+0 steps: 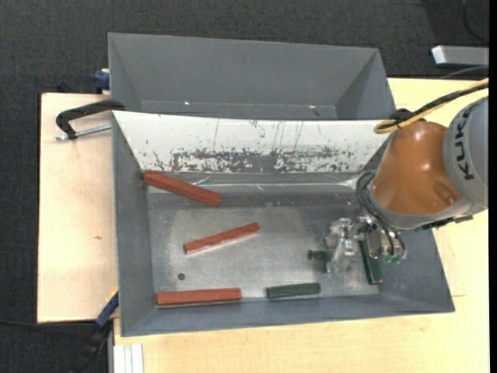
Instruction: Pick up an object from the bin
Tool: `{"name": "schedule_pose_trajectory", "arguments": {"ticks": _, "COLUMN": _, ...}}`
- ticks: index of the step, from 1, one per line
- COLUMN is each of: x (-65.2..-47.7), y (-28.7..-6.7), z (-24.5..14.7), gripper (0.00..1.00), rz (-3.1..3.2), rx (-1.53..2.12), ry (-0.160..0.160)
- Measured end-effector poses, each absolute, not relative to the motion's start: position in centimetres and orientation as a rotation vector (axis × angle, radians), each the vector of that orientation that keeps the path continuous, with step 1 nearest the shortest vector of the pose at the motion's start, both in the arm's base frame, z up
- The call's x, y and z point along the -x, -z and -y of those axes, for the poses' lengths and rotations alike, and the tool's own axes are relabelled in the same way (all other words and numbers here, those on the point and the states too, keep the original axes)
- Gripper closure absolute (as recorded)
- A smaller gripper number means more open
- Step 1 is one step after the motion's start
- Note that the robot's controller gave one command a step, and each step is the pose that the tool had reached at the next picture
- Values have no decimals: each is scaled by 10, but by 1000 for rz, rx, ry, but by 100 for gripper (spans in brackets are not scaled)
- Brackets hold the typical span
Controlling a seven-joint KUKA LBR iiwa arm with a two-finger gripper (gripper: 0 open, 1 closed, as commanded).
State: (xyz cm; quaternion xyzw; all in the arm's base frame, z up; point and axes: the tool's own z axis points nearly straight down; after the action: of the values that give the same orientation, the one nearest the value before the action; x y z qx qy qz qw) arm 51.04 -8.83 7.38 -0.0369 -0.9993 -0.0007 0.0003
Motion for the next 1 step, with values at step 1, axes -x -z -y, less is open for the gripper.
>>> {"name": "schedule_pose_trajectory", "arguments": {"ticks": 1, "x": -511, "y": -85, "z": 88, "gripper": 100, "rz": 3142, "rx": 116, "ry": 2}}
